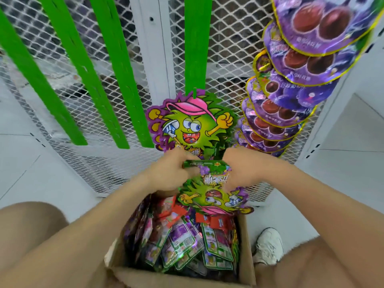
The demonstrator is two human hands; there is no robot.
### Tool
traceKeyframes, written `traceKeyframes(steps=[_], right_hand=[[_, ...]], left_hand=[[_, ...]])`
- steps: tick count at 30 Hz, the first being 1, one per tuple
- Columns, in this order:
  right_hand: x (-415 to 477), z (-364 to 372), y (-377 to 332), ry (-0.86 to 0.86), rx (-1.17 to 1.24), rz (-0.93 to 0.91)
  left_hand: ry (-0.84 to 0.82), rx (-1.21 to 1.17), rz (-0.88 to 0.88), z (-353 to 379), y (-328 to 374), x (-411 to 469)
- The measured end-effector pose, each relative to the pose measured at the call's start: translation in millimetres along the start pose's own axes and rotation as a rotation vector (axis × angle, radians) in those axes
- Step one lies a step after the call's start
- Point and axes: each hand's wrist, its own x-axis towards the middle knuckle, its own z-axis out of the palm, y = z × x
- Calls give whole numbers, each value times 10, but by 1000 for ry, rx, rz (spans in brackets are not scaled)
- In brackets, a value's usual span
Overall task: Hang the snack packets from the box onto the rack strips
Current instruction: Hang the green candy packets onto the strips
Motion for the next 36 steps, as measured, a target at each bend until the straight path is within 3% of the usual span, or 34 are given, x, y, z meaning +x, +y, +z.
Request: traceKeyframes(steps=[5,9,13,17,19,22,24,26,28,30,36], right_hand=[[-208,-205,-7,365,702,43],[-361,-352,-11,642,852,58],[-407,-437,143,753,998,102],[-325,-390,67,640,1378,76],[-252,-366,32,791,1370,29],[-262,-438,45,1031,1266,-72],[-304,-475,65,1131,985,-70],[-345,-456,41,1116,628,30],[-334,-425,-21,975,434,100],[-273,-405,-54,896,364,58],[-96,-534,-53,919,457,-131]], left_hand=[[129,-403,-166,-514,164,-157],[242,-595,-169,-733,346,-217],[298,-817,-208,-832,376,-229],[435,-1097,-261,-828,449,-195],[467,-939,-322,-798,428,-170],[597,-488,-324,-744,428,-185],[823,-256,-207,-726,496,-207],[954,-77,-24,-721,586,-204],[909,-32,112,-710,693,-176],[817,-20,157,-689,762,-101],[769,-113,212,-792,990,175]])
